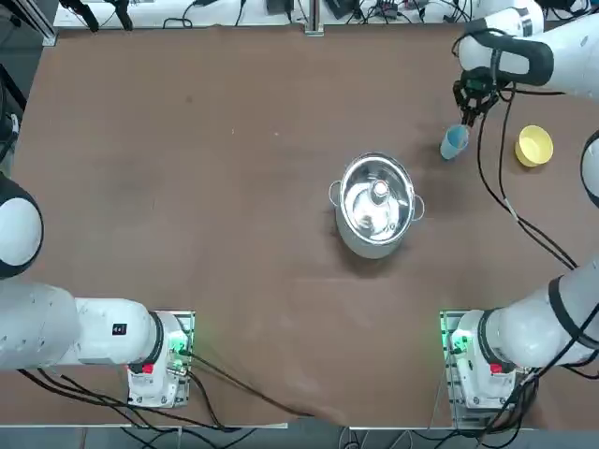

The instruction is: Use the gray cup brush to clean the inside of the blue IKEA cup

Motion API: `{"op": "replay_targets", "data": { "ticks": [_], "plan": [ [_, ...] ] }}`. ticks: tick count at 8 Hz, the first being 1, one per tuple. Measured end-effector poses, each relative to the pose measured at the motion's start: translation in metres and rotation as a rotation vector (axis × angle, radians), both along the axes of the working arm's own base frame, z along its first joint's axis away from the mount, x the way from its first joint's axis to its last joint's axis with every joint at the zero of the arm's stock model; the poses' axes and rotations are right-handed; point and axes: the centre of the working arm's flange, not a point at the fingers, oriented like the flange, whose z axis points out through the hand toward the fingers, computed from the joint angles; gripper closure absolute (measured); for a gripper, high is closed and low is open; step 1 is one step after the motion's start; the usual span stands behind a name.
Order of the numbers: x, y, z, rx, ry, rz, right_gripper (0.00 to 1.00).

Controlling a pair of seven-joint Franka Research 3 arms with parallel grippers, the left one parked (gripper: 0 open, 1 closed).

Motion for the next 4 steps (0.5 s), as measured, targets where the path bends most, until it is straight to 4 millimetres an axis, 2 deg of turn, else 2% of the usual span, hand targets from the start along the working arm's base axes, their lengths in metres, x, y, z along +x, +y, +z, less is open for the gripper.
{"op": "replay_targets", "data": {
  "ticks": [2, 4],
  "plan": [
    [0.010, -0.003, 0.015, 0.003, -0.037, -0.006, 0.95],
    [0.028, -0.004, 0.046, 0.009, -0.106, -0.010, 0.95]
  ]
}}
